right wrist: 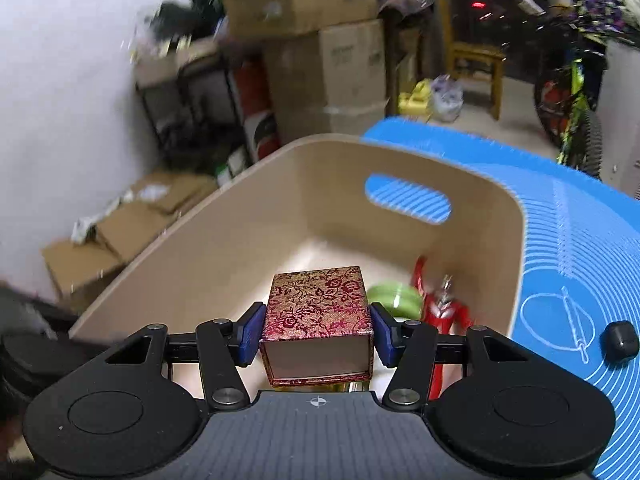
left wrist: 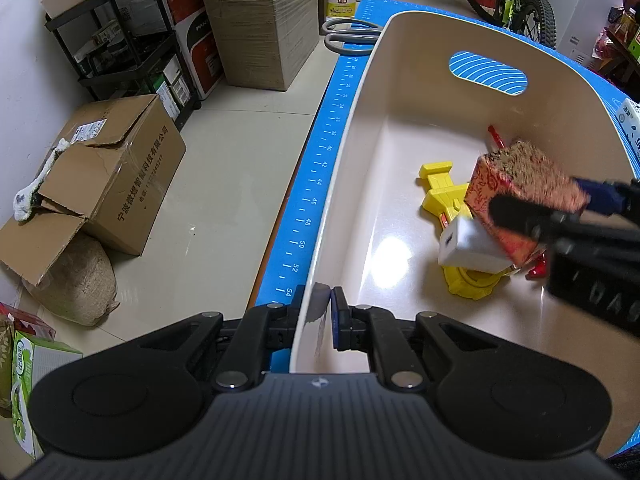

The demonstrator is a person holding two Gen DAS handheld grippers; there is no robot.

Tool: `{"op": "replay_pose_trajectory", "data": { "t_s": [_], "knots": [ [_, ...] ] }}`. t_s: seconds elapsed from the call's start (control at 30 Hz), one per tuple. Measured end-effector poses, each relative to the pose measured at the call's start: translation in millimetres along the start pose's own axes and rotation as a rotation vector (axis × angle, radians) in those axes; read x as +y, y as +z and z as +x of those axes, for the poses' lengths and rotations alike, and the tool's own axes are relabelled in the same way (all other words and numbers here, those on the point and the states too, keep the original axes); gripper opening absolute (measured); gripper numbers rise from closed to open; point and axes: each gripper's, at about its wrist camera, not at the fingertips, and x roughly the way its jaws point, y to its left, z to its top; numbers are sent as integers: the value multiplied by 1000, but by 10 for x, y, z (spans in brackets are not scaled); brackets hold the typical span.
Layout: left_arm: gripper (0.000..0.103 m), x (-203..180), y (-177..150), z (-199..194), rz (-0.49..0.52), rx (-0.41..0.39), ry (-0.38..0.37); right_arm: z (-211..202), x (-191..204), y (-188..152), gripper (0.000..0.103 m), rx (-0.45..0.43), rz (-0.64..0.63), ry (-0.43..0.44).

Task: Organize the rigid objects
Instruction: 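Carry the red patterned box into the basket and release it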

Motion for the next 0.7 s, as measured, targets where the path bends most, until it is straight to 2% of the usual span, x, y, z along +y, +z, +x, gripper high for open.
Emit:
{"op": "replay_pose_trajectory", "data": {
  "t_s": [0.13, 0.23, 0.37, 0.43, 0.7],
  "knots": [
    [14, -4, 1, 6, 0, 0, 1, -43, -8, 15, 59, 1, 1, 14],
    [14, -4, 1, 7, 1, 0, 1, -129, -62, 26, 72, -21, 24, 31],
    [14, -6, 3, 6, 0, 0, 2, -262, -221, 69, 79, -59, 61, 33],
    [14, -10, 5, 8, 1, 0, 2, -342, -322, 94, 83, -85, 78, 23],
    [14, -5, 8, 5, -2, 1, 0, -557, -799, 166, 90, -160, 144, -70]
  ]
}}
